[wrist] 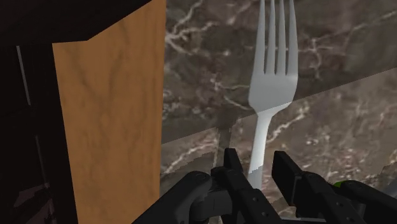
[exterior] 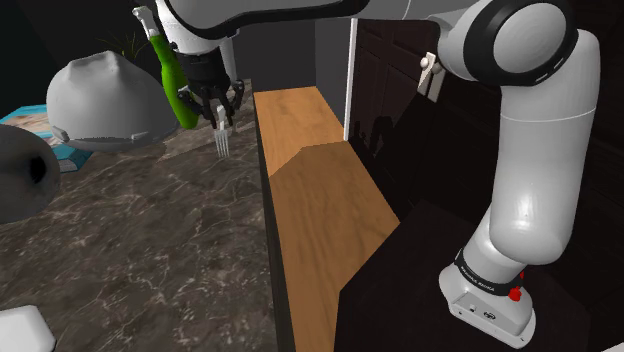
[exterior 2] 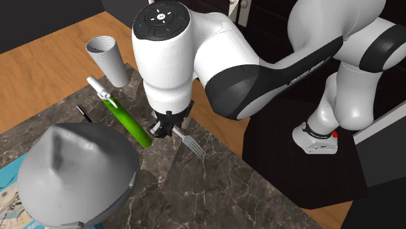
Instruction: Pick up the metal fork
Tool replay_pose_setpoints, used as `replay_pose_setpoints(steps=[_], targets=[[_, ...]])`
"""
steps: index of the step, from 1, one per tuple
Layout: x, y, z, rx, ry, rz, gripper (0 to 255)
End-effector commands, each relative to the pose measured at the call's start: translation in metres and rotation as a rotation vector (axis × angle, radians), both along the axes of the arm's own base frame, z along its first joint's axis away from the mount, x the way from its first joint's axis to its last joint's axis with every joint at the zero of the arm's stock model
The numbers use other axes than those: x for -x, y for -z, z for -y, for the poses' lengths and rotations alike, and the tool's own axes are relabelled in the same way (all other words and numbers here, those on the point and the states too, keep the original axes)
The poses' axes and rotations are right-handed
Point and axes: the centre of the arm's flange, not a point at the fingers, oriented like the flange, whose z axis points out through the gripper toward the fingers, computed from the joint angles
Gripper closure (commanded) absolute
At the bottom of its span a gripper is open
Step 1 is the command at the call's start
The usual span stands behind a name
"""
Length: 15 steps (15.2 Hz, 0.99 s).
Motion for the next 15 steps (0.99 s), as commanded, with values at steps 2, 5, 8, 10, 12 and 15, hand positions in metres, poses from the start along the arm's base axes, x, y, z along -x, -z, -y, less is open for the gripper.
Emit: replay_pose_setpoints(steps=[2, 5, 8, 10, 12, 15], targets=[[0.0, 0.001, 0.0, 0.0, 0.0, -0.001, 255], [0.0, -0.011, 0.0, 0.0, 0.0, -0.001, 255], [0.0, -0.027, 0.0, 0.0, 0.0, -0.001, 255], [0.0, -0.037, 0.0, 0.0, 0.0, -0.001, 255], [0.0, -0.048, 0.0, 0.0, 0.0, -0.001, 255], [0.0, -0.064, 0.0, 0.0, 0.0, -0.001, 255]])
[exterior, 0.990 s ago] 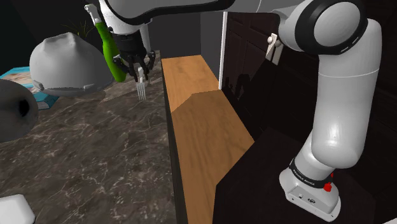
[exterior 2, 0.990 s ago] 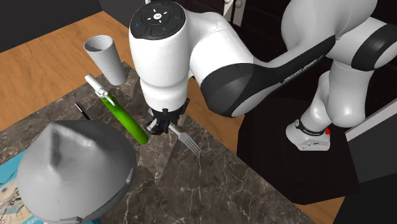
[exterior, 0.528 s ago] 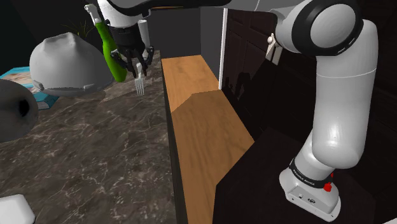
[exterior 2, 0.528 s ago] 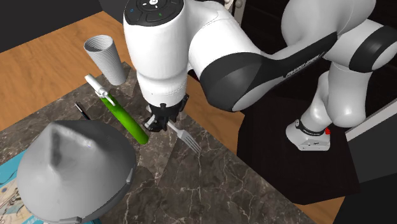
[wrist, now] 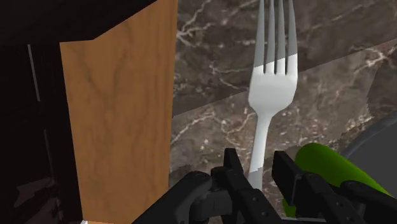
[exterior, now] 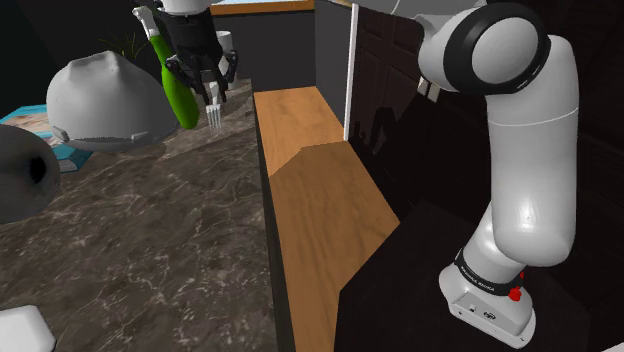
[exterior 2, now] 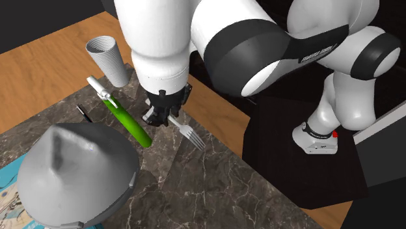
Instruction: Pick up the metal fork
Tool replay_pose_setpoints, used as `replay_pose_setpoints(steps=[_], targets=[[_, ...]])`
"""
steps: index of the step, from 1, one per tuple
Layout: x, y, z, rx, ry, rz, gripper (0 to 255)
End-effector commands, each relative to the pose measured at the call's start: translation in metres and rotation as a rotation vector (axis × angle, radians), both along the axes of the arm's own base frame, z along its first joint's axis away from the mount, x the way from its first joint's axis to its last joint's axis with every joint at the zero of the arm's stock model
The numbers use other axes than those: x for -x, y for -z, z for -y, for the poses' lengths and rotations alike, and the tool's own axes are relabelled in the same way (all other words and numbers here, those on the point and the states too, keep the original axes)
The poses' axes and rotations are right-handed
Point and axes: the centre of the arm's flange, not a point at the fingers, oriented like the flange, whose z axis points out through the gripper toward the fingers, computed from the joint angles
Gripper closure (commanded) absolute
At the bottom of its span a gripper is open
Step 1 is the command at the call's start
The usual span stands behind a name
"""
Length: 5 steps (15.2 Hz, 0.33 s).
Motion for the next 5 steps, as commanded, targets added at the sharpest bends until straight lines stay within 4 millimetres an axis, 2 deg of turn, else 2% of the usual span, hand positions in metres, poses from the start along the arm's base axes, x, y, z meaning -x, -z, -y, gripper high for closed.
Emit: replay_pose_setpoints(steps=[1, 3, 5], targets=[[0.001, -0.01, 0.0, 0.0, 0.0, 0.0, 255], [0.001, -0.021, 0.0, 0.0, 0.0, 0.0, 255], [0.001, -0.022, 0.0, 0.0, 0.0, 0.0, 255]])
